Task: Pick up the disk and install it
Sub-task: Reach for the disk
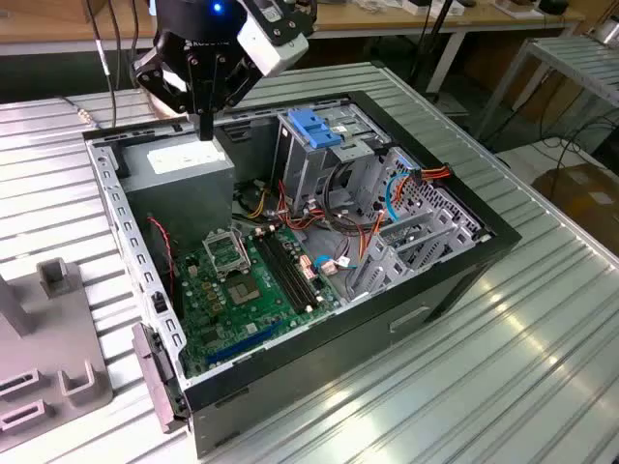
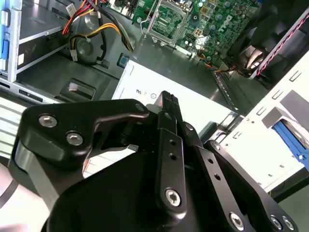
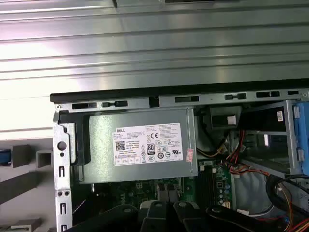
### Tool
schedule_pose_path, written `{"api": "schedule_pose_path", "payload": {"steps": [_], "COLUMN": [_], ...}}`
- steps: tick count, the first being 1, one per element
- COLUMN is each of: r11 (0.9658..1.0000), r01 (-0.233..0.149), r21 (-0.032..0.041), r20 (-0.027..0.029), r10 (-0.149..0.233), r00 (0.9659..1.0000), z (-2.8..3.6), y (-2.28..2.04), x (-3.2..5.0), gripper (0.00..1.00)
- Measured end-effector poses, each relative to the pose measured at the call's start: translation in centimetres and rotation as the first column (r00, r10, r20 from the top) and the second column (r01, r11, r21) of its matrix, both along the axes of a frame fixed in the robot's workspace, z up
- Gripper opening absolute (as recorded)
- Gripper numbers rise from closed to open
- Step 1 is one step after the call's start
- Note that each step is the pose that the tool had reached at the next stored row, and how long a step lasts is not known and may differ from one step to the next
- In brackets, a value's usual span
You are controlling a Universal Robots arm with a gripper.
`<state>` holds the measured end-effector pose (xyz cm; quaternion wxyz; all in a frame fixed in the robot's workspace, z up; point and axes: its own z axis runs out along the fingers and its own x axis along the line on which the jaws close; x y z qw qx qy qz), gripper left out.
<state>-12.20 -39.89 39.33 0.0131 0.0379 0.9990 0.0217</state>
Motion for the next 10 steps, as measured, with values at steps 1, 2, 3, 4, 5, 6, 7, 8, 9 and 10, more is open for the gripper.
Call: {"api": "schedule_pose_path", "payload": {"steps": [1,2,3,4,5,6,7,8,9,10], "r11": [1.0000,1.0000,1.0000,1.0000,1.0000,1.0000,1.0000,1.0000,1.0000,1.0000], "r01": [0.000,0.000,0.000,0.000,0.000,0.000,0.000,0.000,0.000,0.000], "r21": [0.0000,-0.0001,0.0000,0.0000,0.0000,0.0000,0.0000,0.0000,0.0000,-0.0001], "r20": [0.0000,0.0000,-0.0001,0.0000,0.0000,0.0000,0.0000,0.0000,0.0000,0.0000], "r10": [0.000,0.000,0.000,0.000,0.000,0.000,0.000,0.000,0.000,0.000], "r00": [1.0000,1.0000,1.0000,1.0000,1.0000,1.0000,1.0000,1.0000,1.0000,1.0000], "z": [0.00,0.00,0.00,0.00,0.00,0.00,0.00,0.00,0.00,0.00], "y": [0.00,0.00,0.00,0.00,0.00,0.00,0.00,0.00,0.00,0.00], "x": [-0.02,-0.06,-0.10,-0.14,-0.22,-0.28,-0.32,-0.37,-0.44,-0.47], "gripper": [0.10,0.10,0.10,0.10,0.10,0.10,0.10,0.10,0.10,0.10]}}
